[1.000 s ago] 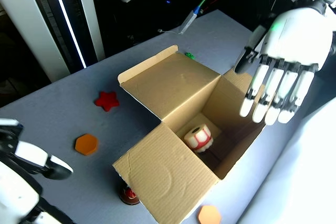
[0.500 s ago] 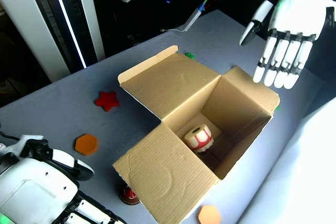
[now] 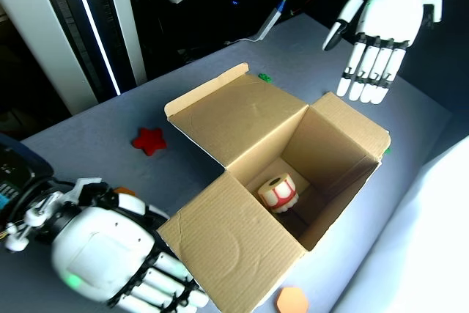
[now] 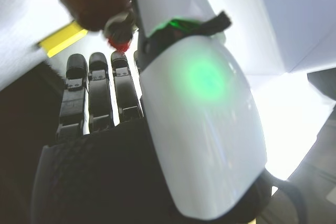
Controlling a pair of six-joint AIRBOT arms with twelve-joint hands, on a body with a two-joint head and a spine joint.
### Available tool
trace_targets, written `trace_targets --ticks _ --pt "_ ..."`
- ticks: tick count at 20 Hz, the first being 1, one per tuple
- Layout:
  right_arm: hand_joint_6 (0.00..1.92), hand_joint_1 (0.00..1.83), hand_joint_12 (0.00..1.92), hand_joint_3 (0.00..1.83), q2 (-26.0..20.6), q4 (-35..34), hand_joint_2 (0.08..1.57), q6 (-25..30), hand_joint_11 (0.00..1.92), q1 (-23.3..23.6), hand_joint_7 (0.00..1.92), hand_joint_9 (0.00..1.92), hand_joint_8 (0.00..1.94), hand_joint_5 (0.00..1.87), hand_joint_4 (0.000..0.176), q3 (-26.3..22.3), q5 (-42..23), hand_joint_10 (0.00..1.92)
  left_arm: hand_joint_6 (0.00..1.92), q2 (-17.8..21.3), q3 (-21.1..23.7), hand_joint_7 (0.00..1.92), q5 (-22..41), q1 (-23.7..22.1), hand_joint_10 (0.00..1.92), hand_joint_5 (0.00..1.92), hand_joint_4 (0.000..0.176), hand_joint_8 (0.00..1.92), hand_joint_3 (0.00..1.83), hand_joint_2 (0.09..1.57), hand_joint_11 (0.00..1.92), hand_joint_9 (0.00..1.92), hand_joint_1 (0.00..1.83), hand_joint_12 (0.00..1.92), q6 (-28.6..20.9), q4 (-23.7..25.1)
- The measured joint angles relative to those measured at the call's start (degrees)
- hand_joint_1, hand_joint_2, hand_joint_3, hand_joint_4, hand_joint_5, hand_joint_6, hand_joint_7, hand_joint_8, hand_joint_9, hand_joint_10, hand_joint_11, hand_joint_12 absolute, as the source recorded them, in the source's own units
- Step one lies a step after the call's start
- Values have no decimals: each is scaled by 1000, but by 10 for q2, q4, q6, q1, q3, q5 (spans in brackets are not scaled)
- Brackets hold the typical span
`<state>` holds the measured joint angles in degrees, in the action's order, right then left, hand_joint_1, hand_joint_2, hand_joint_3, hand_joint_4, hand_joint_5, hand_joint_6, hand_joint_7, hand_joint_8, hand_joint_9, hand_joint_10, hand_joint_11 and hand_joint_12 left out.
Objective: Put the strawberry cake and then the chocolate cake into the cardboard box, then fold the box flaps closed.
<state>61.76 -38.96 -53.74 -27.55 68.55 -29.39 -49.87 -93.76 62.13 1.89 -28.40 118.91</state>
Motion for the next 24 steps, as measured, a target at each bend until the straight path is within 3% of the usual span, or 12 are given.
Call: trace_targets --ticks 4,6,8,14,16,17,18,19,20,21,24 --pt "0 1175 108 3 8 -15 1041 -11 0 5 11 57 3 0 14 21 0 7 4 8 31 85 -32 38 4 93 0 0 2 1319 0 100 0 517 23 -63" --pt "0 1161 80 5 13 -17 1047 -17 0 5 1 45 0 0 15 30 11 2 4 8 40 105 -53 75 12 101 0 4 0 1311 0 136 0 589 38 -69" --pt "0 1169 168 0 17 -19 1036 -19 0 5 0 52 0 0 14 35 16 3 4 8 40 105 -56 99 11 103 0 3 0 1306 0 138 0 601 40 -71" --pt "0 1177 122 10 26 -18 1059 -23 0 5 23 73 1 0 17 39 19 7 3 0 31 122 -73 102 11 118 0 1 0 1300 0 169 0 693 29 -115" --pt "15 1163 486 13 27 -19 1077 -24 0 5 130 172 6 76 6 41 19 31 2 0 31 125 -75 110 9 124 0 1 0 1301 0 180 0 692 28 -140" --pt "67 1205 972 15 27 -19 1093 -24 0 5 430 396 61 313 0 43 18 154 3 0 31 125 -78 122 4 129 0 0 0 1297 0 174 0 679 28 -156" --pt "146 1238 1398 12 27 -19 1109 -24 44 5 721 545 125 607 0 43 16 464 1 -1 32 130 -80 132 4 125 0 2 0 1293 0 173 0 677 28 -159" --pt "976 1202 1716 12 27 -19 1164 -24 164 5 879 633 966 751 0 43 15 880 0 -3 32 122 -83 139 4 122 0 1 0 1290 0 176 0 692 27 -156" --pt "1150 1196 1838 2 27 -19 1178 -24 240 5 914 658 1140 789 0 43 11 1141 1 -5 32 127 -84 142 5 124 0 2 0 1290 0 182 0 711 25 -152" --pt "1200 1311 1904 1 27 -17 1175 -24 277 5 949 701 1079 819 0 44 11 1407 0 -6 33 136 -86 142 7 123 0 6 0 1293 0 190 0 717 24 -151" --pt "1263 1338 1920 3 26 -20 1181 -25 275 9 946 712 1088 792 0 44 17 1472 0 -6 36 141 -91 142 7 123 0 7 0 1294 0 191 0 719 20 -167"
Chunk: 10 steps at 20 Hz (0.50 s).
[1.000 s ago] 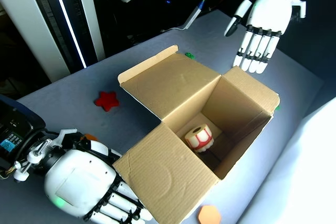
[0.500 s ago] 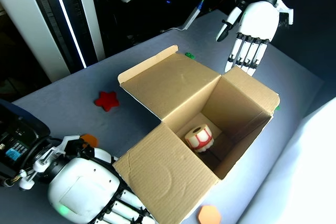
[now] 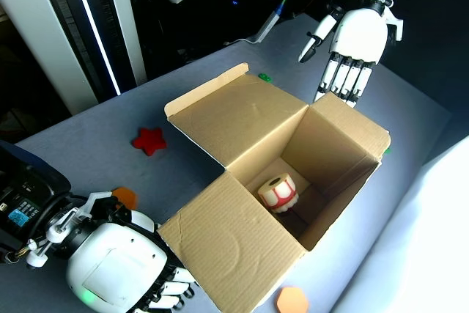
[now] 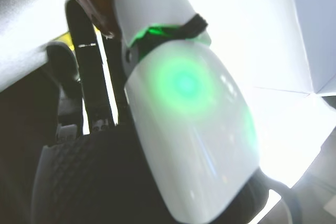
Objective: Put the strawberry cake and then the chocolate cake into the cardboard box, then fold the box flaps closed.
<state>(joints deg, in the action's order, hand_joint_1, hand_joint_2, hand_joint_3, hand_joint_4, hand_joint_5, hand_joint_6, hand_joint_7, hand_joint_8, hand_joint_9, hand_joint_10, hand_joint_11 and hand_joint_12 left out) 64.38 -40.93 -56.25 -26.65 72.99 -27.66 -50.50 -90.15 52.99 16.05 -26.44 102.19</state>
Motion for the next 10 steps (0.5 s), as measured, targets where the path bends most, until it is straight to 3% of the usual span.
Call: trace_targets --ticks 2,6,10 --pt "1287 1334 1921 4 -7 0 1193 -1 296 7 908 699 1138 780 0 -2 10 1513 7 0 0 177 -2 0 10 143 0 16 0 1292 0 206 0 750 0 2" --pt "1066 1351 1921 0 -66 -33 1169 -2 370 38 937 762 1124 843 0 -38 8 1526 0 0 -2 152 -5 12 3 124 0 1 0 1293 0 180 0 697 0 1" --pt "1156 1346 1921 4 -119 -36 1185 -13 286 60 912 722 1190 793 0 -65 13 1546 0 -1 -2 137 -16 13 0 103 0 0 2 1299 0 159 0 699 4 1"
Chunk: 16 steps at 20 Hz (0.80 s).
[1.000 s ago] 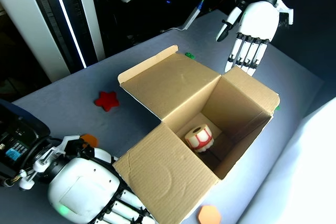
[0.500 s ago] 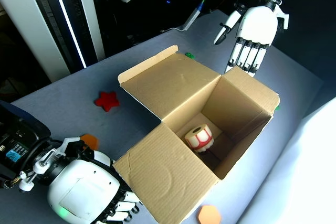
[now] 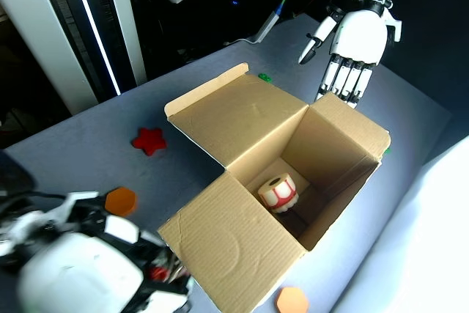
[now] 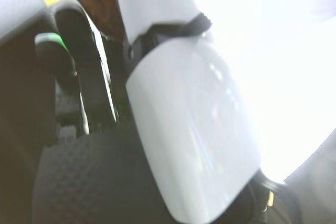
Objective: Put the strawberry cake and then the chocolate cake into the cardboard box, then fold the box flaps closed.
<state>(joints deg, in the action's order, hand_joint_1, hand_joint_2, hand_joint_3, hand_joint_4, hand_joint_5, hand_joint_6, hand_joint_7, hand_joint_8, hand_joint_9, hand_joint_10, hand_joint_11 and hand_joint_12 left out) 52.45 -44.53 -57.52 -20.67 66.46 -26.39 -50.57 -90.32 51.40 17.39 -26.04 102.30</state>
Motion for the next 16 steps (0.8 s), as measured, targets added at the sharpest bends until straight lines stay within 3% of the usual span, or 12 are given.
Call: trace_targets --ticks 6,8,11,16 --pt "1242 1340 1910 0 -45 41 1191 2 318 84 911 729 1151 763 0 -1 -9 1501 0 -1 -4 155 -4 8 7 108 0 1 0 1295 0 192 0 724 5 -9" --pt "1210 1341 1920 0 -44 107 1188 5 340 124 904 731 1191 783 0 -3 -12 1482 9 -2 -4 171 -4 9 12 128 0 7 0 1297 0 205 0 724 8 -27" --pt "1188 1338 1921 1 -22 275 1192 22 283 178 898 707 1188 792 0 -14 -13 1533 9 -8 -12 193 -7 9 7 145 0 8 1 1302 0 207 0 730 18 -46" --pt "1236 1342 1921 1 18 386 1193 40 311 185 910 722 1184 754 0 -18 -28 1521 1 -18 -35 179 -21 9 3 132 0 2 0 1296 0 201 0 732 25 -96"
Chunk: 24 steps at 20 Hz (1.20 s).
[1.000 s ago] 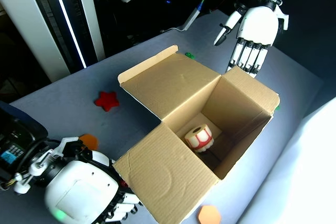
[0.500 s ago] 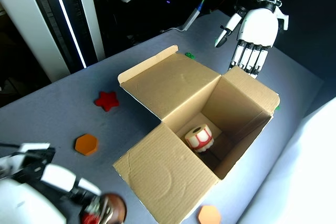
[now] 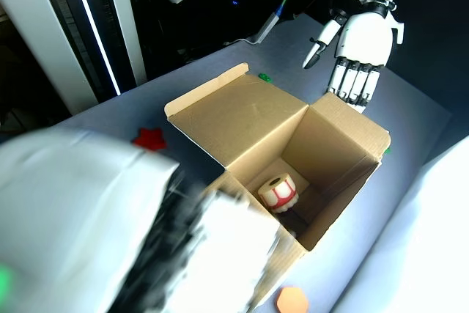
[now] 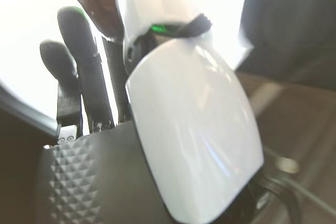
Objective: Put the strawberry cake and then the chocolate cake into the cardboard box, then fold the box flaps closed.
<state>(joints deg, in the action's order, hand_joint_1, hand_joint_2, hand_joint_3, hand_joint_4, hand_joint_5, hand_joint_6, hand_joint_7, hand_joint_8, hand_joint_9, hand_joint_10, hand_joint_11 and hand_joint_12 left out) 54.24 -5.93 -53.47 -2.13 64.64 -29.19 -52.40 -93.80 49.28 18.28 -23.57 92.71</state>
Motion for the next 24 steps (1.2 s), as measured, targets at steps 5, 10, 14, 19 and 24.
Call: trace_targets --ticks 5,10,14,19,24 --pt "1164 1345 1921 0 33 39 1191 4 345 -22 915 720 1167 777 0 5 -71 1559 0 0 0 168 -2 7 0 122 0 1 0 1292 0 183 0 718 21 -1" --pt "1176 1340 1921 2 74 56 1198 -1 332 -56 891 694 1215 776 0 10 -126 1578 4 -2 0 168 -6 7 9 135 0 3 3 1301 0 201 0 756 26 -8" --pt "1186 1341 1921 1 91 49 1196 -15 341 -75 900 700 1198 777 0 22 -151 1577 0 -4 0 144 -12 6 1 122 0 0 6 1313 0 187 0 728 26 -13" --pt "1251 1182 1921 8 106 49 1216 -20 295 -103 849 569 1338 730 0 32 -172 1446 3 -7 0 149 -20 6 2 115 0 1 1 1316 0 198 0 763 26 -21" --pt "213 952 1672 0 113 50 1108 -31 136 -118 623 444 147 443 0 33 -182 876 0 -11 0 140 -24 6 0 100 0 0 0 1310 0 165 0 708 26 -46"
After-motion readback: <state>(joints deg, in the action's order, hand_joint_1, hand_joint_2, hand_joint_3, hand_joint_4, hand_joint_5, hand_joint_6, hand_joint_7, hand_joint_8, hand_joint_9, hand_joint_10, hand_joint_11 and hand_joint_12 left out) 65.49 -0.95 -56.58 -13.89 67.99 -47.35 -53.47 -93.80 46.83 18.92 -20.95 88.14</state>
